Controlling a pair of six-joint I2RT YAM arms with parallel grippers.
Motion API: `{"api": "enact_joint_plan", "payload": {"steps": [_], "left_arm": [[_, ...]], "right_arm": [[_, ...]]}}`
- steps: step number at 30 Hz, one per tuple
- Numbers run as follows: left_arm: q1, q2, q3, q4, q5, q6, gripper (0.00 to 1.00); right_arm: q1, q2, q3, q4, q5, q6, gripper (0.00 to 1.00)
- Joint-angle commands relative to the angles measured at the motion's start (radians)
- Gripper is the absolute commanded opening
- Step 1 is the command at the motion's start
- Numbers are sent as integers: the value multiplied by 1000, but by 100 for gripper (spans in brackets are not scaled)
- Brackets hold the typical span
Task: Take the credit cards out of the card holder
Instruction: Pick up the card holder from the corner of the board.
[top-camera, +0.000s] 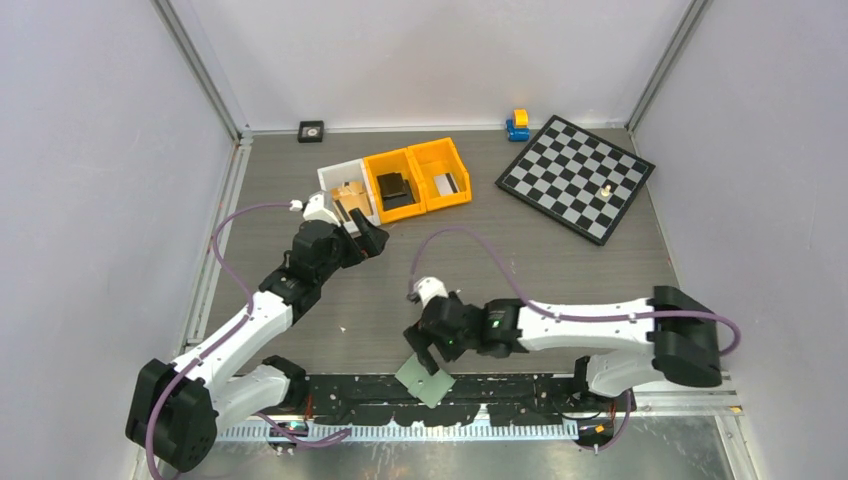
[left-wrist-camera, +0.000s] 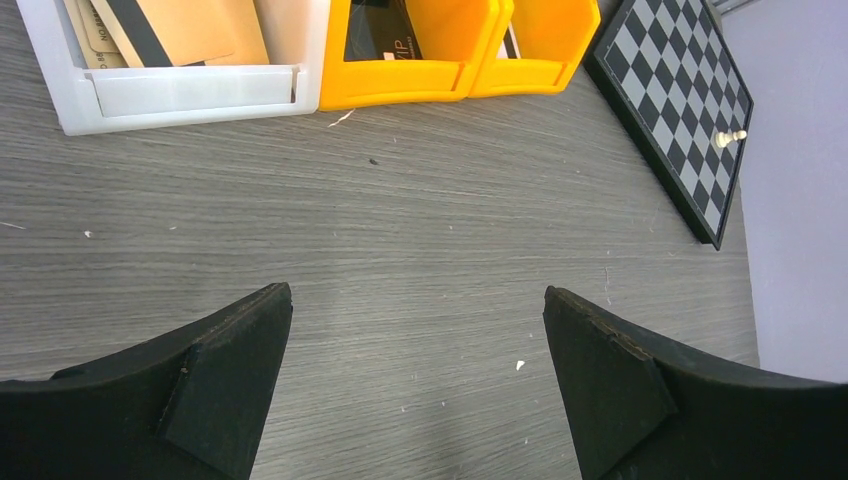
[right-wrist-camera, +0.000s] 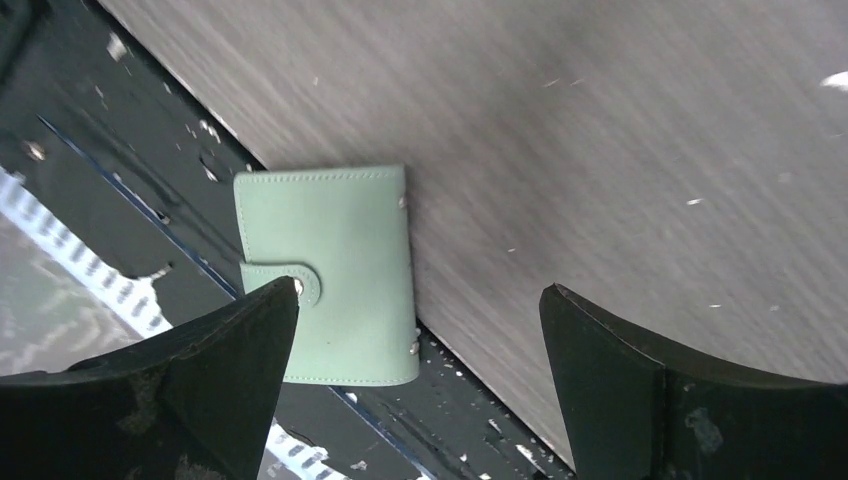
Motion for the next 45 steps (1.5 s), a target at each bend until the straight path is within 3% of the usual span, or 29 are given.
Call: {"api": "enact_joint_plan", "payload": {"steps": [1,9,18,22,26,35,38,45], "left_arm": [[9,-20,17,5,-16,2,100],[9,-20,16,9,-11,3,100],[12,-32,12,8,-11,3,100],[14,-32,13,8,-9,1,100],[18,-33,12,5,-10,0,100],[35,-35,3,5,-12,-13,100],[43,-28,-2,13,2,-23,100],[49,-2,-6,29,29,-34,100]], "right_arm": [[102,105,82,-55,95,36,96],[200,257,157,-46,89,78,96],[218,383,203,-75,81,124,96],[201,378,214,-142,147,132,88],[98,322,177,-147,124,109,75],[-229,140,167,-154,94,-4,70],[-353,152,224,-146,76,-28,65],[-520,268,329,-33,-4,8,67]]}}
